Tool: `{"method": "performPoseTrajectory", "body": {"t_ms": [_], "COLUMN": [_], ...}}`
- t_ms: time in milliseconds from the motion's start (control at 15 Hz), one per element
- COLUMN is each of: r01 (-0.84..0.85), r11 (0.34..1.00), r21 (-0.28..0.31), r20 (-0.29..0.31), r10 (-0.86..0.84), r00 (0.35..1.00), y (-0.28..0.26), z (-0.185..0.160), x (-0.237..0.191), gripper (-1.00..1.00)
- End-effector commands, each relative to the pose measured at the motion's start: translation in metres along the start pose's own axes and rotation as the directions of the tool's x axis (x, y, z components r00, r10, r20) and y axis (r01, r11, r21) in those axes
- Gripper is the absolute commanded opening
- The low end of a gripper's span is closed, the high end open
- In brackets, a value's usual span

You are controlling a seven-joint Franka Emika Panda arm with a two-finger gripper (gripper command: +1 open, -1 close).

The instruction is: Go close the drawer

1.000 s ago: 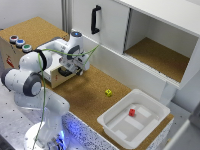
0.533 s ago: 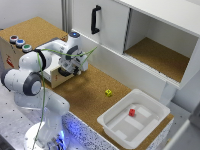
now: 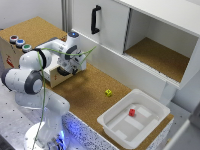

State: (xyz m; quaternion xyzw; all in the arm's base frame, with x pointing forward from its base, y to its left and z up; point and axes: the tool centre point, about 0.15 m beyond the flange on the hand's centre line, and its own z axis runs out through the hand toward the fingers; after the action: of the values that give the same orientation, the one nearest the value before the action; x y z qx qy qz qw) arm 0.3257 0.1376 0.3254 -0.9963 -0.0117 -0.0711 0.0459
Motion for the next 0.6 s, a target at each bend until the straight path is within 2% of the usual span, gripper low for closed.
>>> {"method": "performPoseTrajectory", "body": {"t_ms": [0, 533], "r01": [0.054, 0.112], "r11": [0.998, 0.994], "r21": [-0.025, 0.006], "r20": [0.047, 0.052], "r10": [-0.053, -0.112], "r00": [0.998, 0.992], "y": [-0.038, -0.081], "z": [0.023, 0.026], "x": [0.011, 0.006], "gripper": [-1.00, -1.00]}}
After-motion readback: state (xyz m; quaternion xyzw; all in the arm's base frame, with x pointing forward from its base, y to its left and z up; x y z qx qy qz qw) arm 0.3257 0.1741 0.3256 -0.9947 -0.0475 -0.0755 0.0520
